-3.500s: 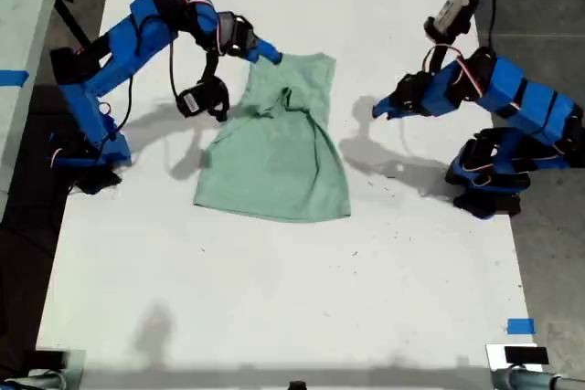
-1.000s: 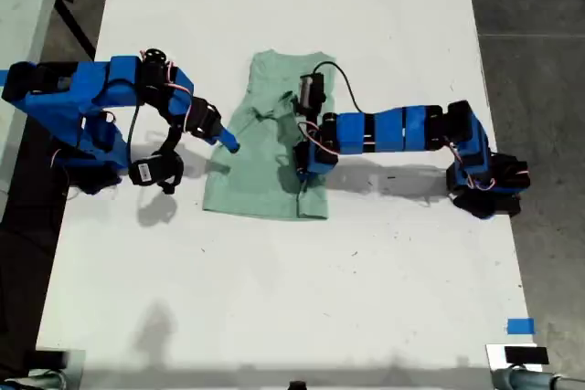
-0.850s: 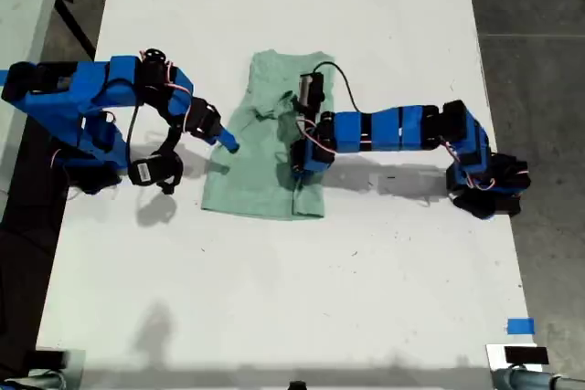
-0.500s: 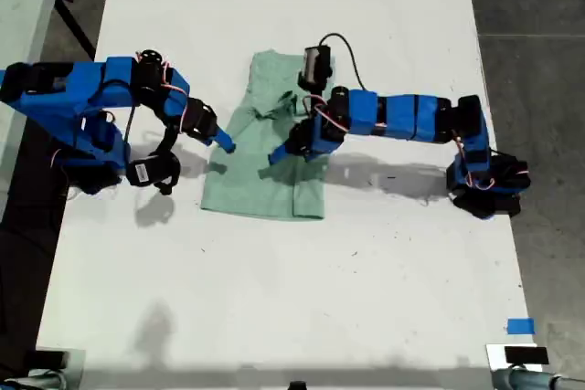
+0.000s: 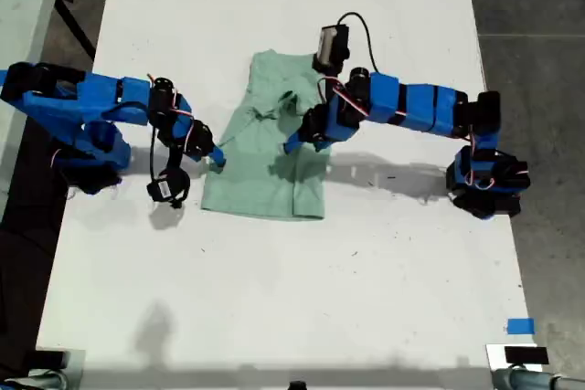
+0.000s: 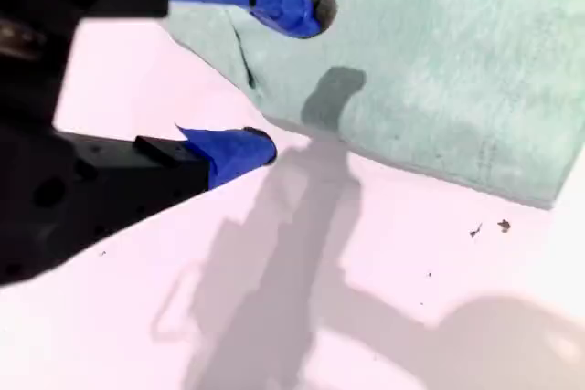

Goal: Fold t-shirt

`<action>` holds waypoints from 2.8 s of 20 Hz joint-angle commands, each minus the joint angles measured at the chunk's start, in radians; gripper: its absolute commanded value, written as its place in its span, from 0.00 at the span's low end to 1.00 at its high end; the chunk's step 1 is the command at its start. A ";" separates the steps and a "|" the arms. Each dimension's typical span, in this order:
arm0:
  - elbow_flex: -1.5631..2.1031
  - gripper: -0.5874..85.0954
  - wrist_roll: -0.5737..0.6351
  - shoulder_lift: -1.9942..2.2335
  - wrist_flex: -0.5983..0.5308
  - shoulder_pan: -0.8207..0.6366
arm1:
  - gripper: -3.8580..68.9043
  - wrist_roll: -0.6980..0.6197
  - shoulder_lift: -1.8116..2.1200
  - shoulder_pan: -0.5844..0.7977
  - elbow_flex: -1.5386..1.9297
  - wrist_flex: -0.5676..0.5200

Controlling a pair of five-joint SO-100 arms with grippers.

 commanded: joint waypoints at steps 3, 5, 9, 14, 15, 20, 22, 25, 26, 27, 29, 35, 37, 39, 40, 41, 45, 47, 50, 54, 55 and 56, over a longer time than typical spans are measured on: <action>0.005 0.29 -0.043 -0.170 -0.107 -0.043 | 0.43 -0.014 0.101 -0.025 -0.005 0.008; -0.012 0.23 -0.043 -0.238 -0.143 -0.048 | 0.42 -0.011 0.114 -0.031 -0.003 0.017; -0.023 0.01 -0.054 -0.232 -0.170 -0.060 | 0.41 -0.002 0.146 -0.032 0.041 0.018; -0.026 0.01 -0.072 -0.058 -0.055 -0.075 | 0.40 0.000 0.164 -0.025 0.084 -0.005; -0.034 0.01 -0.072 -0.002 0.003 -0.094 | 0.40 -0.003 0.164 -0.025 0.086 -0.009; -0.106 0.01 -0.038 0.192 0.152 -0.166 | 0.39 -0.005 0.164 -0.023 0.091 -0.017; -0.158 0.01 -0.044 0.141 0.123 -0.121 | 0.39 -0.002 0.164 -0.023 0.091 -0.017; -0.296 0.01 -0.067 -0.049 0.098 -0.043 | 0.39 0.002 0.166 -0.023 0.091 -0.020; -0.345 0.01 -0.077 -0.115 0.094 -0.018 | 0.39 0.002 0.167 -0.025 0.091 -0.020; -0.407 0.01 -0.084 -0.184 0.100 0.003 | 0.39 0.003 0.167 -0.026 0.092 -0.020; -0.512 0.01 -0.094 -0.313 0.098 0.041 | 0.39 0.006 0.167 -0.028 0.094 -0.020; -0.859 0.05 -0.080 -0.735 0.109 0.058 | 0.39 0.017 0.170 -0.037 0.110 -0.020; -1.132 0.36 -0.015 -0.879 0.299 0.054 | 0.38 0.021 0.178 -0.040 0.127 -0.020; -1.390 0.45 0.060 -0.910 0.522 0.040 | 0.37 0.025 0.190 -0.041 0.153 -0.025; -1.382 0.45 0.080 -0.827 0.555 0.026 | 0.37 0.025 0.198 -0.041 0.170 -0.028; -1.359 0.43 0.091 -0.729 0.588 0.008 | 0.37 0.028 0.207 -0.041 0.190 -0.034; -1.272 0.37 0.123 -0.407 0.729 -0.071 | 0.36 0.046 0.264 -0.048 0.284 -0.055; -1.121 0.33 0.121 -0.256 0.730 -0.074 | 0.36 0.060 0.308 -0.061 0.336 -0.055; -0.871 0.25 0.048 -0.074 0.730 0.008 | 0.34 0.094 0.383 -0.115 0.403 -0.054; -0.692 0.27 -0.118 0.021 0.718 0.225 | 0.33 0.229 0.374 -0.252 0.400 -0.054; -0.678 0.27 -0.155 0.023 0.707 0.278 | 0.32 0.267 0.365 -0.282 0.397 -0.060; -0.669 0.27 -0.186 0.023 0.698 0.316 | 0.33 0.301 0.356 -0.308 0.390 -0.066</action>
